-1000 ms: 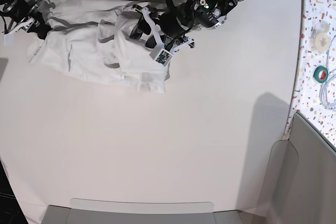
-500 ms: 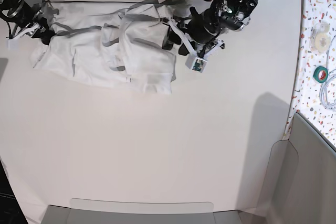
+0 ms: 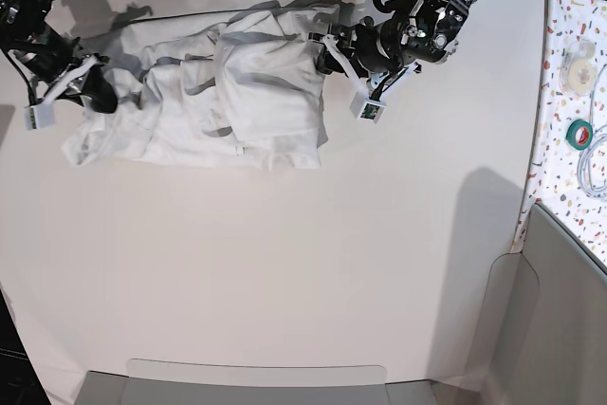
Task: Layout the t-shirt on the table in an organized manner, then fold the t-shirt properly
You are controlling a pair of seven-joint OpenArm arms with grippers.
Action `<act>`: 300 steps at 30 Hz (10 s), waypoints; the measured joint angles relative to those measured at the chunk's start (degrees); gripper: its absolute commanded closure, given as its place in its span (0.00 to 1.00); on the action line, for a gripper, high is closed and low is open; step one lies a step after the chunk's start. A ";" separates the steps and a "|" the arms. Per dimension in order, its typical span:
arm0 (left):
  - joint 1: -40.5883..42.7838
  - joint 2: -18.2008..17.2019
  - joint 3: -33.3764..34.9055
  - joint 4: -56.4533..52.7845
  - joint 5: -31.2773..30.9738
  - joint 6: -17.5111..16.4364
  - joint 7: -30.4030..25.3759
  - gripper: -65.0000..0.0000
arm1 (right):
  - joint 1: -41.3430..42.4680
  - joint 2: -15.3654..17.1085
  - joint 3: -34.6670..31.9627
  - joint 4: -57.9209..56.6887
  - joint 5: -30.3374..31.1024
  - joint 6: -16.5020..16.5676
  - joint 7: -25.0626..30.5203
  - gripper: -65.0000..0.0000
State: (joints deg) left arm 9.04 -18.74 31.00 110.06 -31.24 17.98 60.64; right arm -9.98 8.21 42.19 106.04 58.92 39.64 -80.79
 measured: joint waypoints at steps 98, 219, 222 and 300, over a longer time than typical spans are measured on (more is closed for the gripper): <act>-2.01 1.22 0.07 -5.77 0.13 -0.44 -4.59 0.56 | 21.38 -5.14 -27.50 2.56 -7.63 -6.01 7.04 0.43; -18.73 12.85 -21.59 -25.42 -34.32 -6.12 -3.06 0.95 | 6.95 -5.55 -28.02 -22.84 1.16 -5.57 10.49 1.00; -16.41 13.20 -21.59 -25.29 -27.82 -5.33 -3.91 0.95 | 6.95 -5.53 -28.02 -22.86 1.16 -5.57 10.45 1.00; 3.02 8.87 -24.37 -3.98 -33.83 -1.29 2.36 0.95 | 35.52 -10.93 -35.32 -51.25 -16.00 -7.13 26.16 1.00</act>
State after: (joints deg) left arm 12.05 -9.87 6.63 106.08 -65.08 16.69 63.00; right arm 25.54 -2.72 6.87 54.78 42.92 32.51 -54.63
